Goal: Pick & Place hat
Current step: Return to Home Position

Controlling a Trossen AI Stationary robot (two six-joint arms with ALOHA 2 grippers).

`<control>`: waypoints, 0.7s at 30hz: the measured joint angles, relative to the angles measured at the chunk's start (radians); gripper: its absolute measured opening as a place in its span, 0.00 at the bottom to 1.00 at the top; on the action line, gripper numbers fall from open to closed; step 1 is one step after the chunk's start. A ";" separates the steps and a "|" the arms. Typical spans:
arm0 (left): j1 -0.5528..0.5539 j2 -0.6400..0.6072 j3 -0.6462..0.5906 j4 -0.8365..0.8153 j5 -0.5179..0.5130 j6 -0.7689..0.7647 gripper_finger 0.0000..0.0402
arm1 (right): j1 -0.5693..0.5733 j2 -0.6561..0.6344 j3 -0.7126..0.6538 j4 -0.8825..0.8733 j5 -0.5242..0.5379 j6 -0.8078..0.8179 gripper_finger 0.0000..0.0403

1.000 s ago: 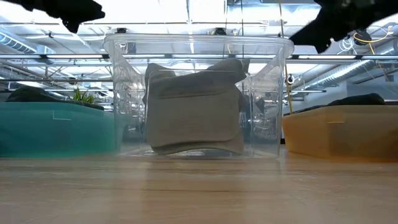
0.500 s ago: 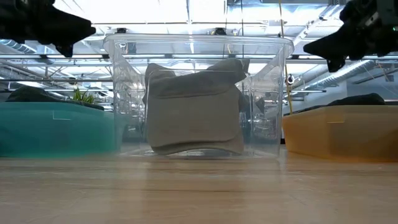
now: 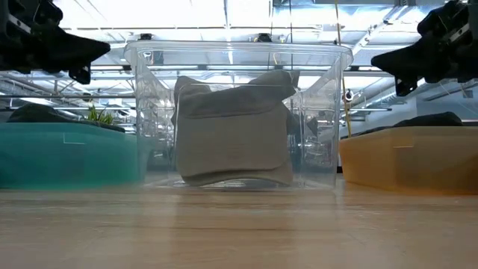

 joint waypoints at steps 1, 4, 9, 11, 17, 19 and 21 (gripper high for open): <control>0.000 0.000 0.000 -0.013 0.000 0.000 0.02 | 0.000 0.000 0.000 -0.010 -0.015 -0.002 0.00; 0.000 0.000 0.000 -0.048 0.001 -0.012 0.01 | 0.000 0.001 -0.001 -0.033 -0.047 -0.012 0.00; 0.000 0.000 0.001 -0.034 0.034 -0.008 0.01 | 0.000 0.001 -0.002 -0.040 -0.047 -0.021 0.00; 0.000 0.000 0.001 -0.031 0.061 0.004 0.01 | 0.000 0.001 -0.002 -0.040 -0.046 -0.025 0.00; 0.000 0.000 0.001 -0.034 0.074 0.024 0.02 | 0.000 0.001 -0.023 -0.036 -0.044 -0.045 0.00; 0.000 0.000 0.001 -0.033 0.074 0.030 0.02 | -0.001 0.011 -0.023 -0.042 -0.043 -0.046 0.00; 0.000 0.000 0.001 -0.033 0.077 0.029 0.01 | 0.000 0.012 -0.023 -0.041 -0.044 -0.044 0.00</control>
